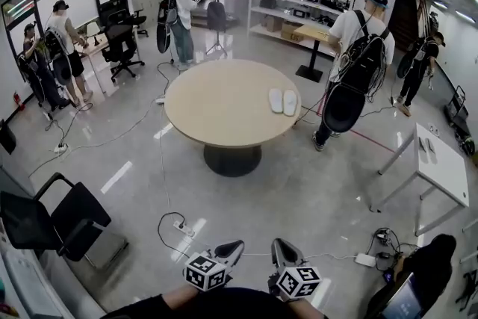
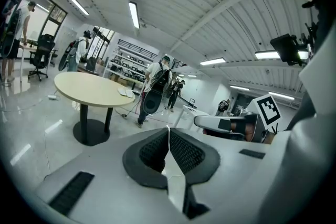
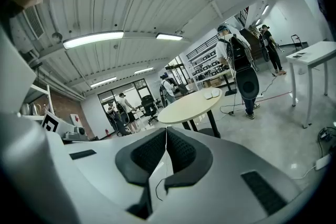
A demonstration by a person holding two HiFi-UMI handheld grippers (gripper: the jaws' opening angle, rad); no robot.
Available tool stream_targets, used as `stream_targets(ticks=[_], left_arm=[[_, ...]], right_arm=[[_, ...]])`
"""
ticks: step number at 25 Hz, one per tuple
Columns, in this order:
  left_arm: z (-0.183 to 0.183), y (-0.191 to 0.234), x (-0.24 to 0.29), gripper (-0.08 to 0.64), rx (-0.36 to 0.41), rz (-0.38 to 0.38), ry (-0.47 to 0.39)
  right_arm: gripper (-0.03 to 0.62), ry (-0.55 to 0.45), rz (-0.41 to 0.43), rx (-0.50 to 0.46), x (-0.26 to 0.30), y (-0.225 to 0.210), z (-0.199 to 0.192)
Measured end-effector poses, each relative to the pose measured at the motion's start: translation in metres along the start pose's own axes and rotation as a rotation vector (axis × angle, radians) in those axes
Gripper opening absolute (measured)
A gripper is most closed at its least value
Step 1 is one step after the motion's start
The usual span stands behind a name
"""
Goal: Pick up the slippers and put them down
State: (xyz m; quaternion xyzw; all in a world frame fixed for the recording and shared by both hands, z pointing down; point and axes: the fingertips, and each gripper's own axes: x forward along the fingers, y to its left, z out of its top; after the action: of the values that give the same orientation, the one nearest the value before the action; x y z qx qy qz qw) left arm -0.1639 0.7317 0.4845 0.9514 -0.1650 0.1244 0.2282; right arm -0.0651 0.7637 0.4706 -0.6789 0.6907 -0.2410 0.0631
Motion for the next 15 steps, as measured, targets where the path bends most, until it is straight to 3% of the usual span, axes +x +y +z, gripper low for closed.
stream_targets(ticks=[15], left_arm=[[0.010, 0.095, -0.037, 0.025, -0.071, 0.017, -0.019]], right_arm=[[0.015, 0.071, -0.013, -0.018, 0.081, 0.054, -0.023]])
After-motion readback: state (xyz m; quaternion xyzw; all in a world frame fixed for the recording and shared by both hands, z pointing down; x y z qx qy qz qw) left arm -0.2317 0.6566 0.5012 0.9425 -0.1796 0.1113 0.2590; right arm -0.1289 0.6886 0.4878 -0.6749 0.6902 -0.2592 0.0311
